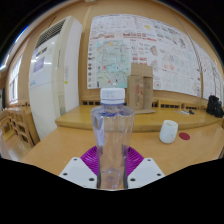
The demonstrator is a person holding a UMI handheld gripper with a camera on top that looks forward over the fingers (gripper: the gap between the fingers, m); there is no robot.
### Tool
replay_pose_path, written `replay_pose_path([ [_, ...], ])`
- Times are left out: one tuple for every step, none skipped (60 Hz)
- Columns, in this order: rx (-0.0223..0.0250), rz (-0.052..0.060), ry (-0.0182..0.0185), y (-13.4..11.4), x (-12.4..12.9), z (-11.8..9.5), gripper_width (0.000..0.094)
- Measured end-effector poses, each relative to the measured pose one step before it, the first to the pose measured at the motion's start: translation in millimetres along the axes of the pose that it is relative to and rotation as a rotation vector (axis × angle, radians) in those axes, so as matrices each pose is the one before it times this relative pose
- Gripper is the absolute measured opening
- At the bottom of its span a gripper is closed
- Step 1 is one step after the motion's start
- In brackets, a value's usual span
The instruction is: Pour water
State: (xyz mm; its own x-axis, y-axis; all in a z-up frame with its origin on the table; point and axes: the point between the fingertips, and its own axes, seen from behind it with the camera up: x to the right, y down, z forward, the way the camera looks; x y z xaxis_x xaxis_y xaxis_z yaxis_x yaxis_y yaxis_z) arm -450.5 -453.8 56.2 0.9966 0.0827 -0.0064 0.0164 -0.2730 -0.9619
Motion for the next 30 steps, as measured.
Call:
replay_pose_path([
  [0.00657, 0.0078, -0.00656, -4.64, -0.06, -1.64, 0.0289],
  [0.00758, 0.0084, -0.00826, -6.13, -0.47, -1.12, 0.029],
  [0.00697, 0.0079, -0.01078, -6.19, -0.98, -0.82, 0.0289],
  [0.00759, 0.0084, -0.01187, -6.71, -1.2, -0.95, 0.029],
  [0.00896, 0.0106, -0.01128, -7.75, -1.15, -0.7, 0.029],
  [0.01022, 0.0129, -0.0101, -8.12, -0.1, -0.6, 0.029],
  [0.01124, 0.0146, -0.01147, -8.65, -0.21, -0.19, 0.0289],
  [0.0113, 0.017, -0.0135, -9.16, -1.28, 0.44, 0.029],
  [0.01173, 0.0185, -0.01451, -9.22, -1.06, 0.76, 0.029],
  [0.00897, 0.0226, -0.0121, -12.1, -2.49, 0.31, 0.0289],
  [0.01428, 0.022, -0.01894, -8.63, 2.51, 1.81, 0.0291],
  [0.01246, 0.0263, -0.01536, -10.11, -0.5, 1.36, 0.029],
  [0.01288, 0.0288, -0.01635, -10.3, -0.45, 1.31, 0.029],
  [0.01312, 0.0312, -0.01782, -10.43, -0.86, 1.69, 0.0291],
  [0.01261, 0.0334, -0.01937, -10.61, -1.16, 2.22, 0.029],
  [0.01277, 0.0371, -0.02043, -10.7, -1.37, 2.75, 0.0289],
  [0.01245, 0.0393, -0.02094, -10.18, -1.29, 3.34, 0.029],
  [0.01208, 0.0435, -0.0185, -8.71, -4.78, 4.52, 0.029],
  [0.01101, 0.0443, -0.02273, -9.7, -1.31, 3.47, 0.029],
  [0.01127, 0.0461, -0.02493, -9.67, -1.8, 3.86, 0.029],
  [0.01074, 0.0513, -0.02822, -12.01, -2.76, 3.47, 0.029],
  [0.01115, 0.0501, -0.02846, -9.27, -1.97, 4.07, 0.0289],
  [0.011, 0.054, -0.02941, -8.92, -2.0, 4.09, 0.029],
  [0.00976, 0.0561, -0.02927, -8.49, -2.4, 3.52, 0.029],
  [0.00866, 0.0586, -0.03055, -8.36, -2.28, 3.81, 0.029],
  [0.00737, 0.0585, -0.0306, -7.98, -2.21, 3.72, 0.029],
  [0.00782, 0.0586, -0.03034, -7.94, -1.21, 3.5, 0.0289],
  [0.01054, 0.0583, -0.02411, -5.46, -2.74, 5.05, 0.029],
  [0.00713, 0.0577, -0.0298, -11.88, 3.07, 0.51, 0.029],
  [0.00977, 0.0565, -0.0251, -8.68, 0.25, 2.15, 0.029],
])
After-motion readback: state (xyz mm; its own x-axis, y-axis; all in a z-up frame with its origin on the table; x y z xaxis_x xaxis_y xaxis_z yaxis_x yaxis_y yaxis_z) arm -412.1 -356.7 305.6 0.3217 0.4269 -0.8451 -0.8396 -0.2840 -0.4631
